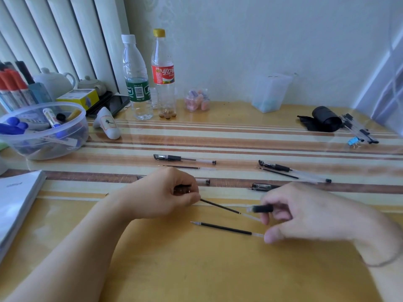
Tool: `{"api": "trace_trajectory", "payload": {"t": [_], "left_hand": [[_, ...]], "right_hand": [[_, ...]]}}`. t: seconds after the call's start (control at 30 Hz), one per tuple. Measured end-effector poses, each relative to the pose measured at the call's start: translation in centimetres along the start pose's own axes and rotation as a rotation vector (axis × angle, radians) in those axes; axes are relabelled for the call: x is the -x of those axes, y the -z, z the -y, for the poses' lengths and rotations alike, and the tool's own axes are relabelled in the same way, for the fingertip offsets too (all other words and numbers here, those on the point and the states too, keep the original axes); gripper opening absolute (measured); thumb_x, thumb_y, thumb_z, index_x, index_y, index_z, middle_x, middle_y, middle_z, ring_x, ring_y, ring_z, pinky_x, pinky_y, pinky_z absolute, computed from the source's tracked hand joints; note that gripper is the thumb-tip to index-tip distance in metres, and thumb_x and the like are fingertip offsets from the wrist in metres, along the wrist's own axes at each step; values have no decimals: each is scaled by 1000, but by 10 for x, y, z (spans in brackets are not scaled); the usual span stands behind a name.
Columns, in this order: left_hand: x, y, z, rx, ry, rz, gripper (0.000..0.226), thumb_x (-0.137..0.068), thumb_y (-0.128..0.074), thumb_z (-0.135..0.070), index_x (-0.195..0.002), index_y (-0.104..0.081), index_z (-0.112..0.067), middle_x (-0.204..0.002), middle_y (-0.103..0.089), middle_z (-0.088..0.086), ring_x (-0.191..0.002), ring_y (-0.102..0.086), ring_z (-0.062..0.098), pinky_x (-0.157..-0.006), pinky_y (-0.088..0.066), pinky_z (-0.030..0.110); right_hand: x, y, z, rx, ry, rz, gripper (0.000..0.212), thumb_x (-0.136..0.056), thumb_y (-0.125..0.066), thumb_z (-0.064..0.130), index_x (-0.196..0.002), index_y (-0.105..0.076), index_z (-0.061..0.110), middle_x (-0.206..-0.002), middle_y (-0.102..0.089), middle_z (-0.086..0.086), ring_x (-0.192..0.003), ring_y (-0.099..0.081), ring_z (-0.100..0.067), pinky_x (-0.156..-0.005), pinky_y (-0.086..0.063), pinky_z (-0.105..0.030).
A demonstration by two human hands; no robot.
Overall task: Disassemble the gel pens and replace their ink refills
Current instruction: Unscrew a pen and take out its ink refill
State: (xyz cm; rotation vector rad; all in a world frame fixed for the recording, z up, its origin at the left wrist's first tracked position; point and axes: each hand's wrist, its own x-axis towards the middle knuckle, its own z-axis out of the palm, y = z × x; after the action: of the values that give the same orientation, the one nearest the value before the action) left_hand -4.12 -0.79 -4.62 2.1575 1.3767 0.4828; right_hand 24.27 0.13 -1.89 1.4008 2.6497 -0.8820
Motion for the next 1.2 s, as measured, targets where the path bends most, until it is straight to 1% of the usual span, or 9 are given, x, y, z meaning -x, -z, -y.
{"api": "trace_trajectory", "payload": {"t": [0.2, 0.3, 0.4, 0.57, 0.7, 0.87, 1.03, 1.13, 1.2], "left_hand": [[6, 6, -1, -90, 29, 104, 10, -87, -62, -41, -86, -67, -32, -77, -66, -7, -72, -60, 12, -67, -53, 31], [7, 8, -2, -88, 67, 125, 11, -82, -68, -44, -85, -68, -33, -72, -64, -10, -67, -58, 9, -63, -51, 27], [7, 9, 0, -97, 101, 112, 12, -76, -74, -43, -81, -69, -33, -59, -52, -16, -55, -48, 4, -52, -40, 16], [9, 15, 4, -47, 98, 64, 11, -75, -76, -41, -79, -70, -32, -59, -53, -6, -52, -44, 4, -52, -38, 22], [4, 7, -5, 68, -39, -159, 9, -79, -73, -38, -81, -72, -29, -75, -68, 0, -68, -61, 15, -63, -52, 31], [-1, -15, -13, -46, -115, -80, 12, -83, -69, -38, -88, -70, -26, -79, -65, -6, -72, -56, 15, -66, -48, 33], [-3, -18, -12, -22, -122, -70, 12, -84, -68, -37, -88, -70, -26, -79, -64, -7, -70, -55, 14, -65, -48, 31], [-3, -18, -12, -5, -144, -94, 12, -85, -67, -37, -87, -70, -25, -78, -61, -6, -71, -53, 14, -63, -45, 25], [-3, -15, -12, 41, -164, -155, 11, -85, -67, -35, -85, -71, -24, -78, -58, -6, -71, -52, 13, -62, -42, 19]], "right_hand": [[-3, -7, 13, 122, -52, 36, 27, -69, -78, 48, -79, -64, 27, -49, -42, 13, -48, -39, -4, -52, -32, -24], [2, -6, 18, 183, -52, 53, 24, -73, -74, 48, -79, -65, 27, -49, -46, 14, -48, -40, -4, -53, -33, -25], [7, -5, 22, 246, -66, 78, 23, -77, -68, 48, -82, -64, 26, -52, -48, 13, -50, -42, -4, -52, -35, -23], [10, -8, 25, 294, -53, 139, 20, -75, -62, 41, -83, -63, 23, -52, -45, 10, -49, -40, -6, -48, -31, -19], [11, -11, 31, 314, -38, 178, 20, -75, -61, 42, -84, -62, 25, -58, -47, 7, -51, -40, -6, -48, -31, -19], [10, -14, 41, 356, 18, 188, 39, -68, -67, 63, -92, -60, 32, -64, -52, 10, -60, -46, -4, -53, -34, -22], [13, -19, 44, 374, 71, 196, 30, -74, -62, 54, -92, -62, 31, -65, -55, 8, -61, -48, -4, -52, -35, -19], [12, -23, 44, 406, 130, 161, 28, -72, -58, 48, -89, -62, 27, -70, -58, 3, -63, -49, -10, -50, -34, -18], [12, -22, 44, 380, 130, 155, 24, -72, -59, 45, -85, -62, 25, -63, -55, 5, -60, -47, -10, -49, -33, -16]]}}
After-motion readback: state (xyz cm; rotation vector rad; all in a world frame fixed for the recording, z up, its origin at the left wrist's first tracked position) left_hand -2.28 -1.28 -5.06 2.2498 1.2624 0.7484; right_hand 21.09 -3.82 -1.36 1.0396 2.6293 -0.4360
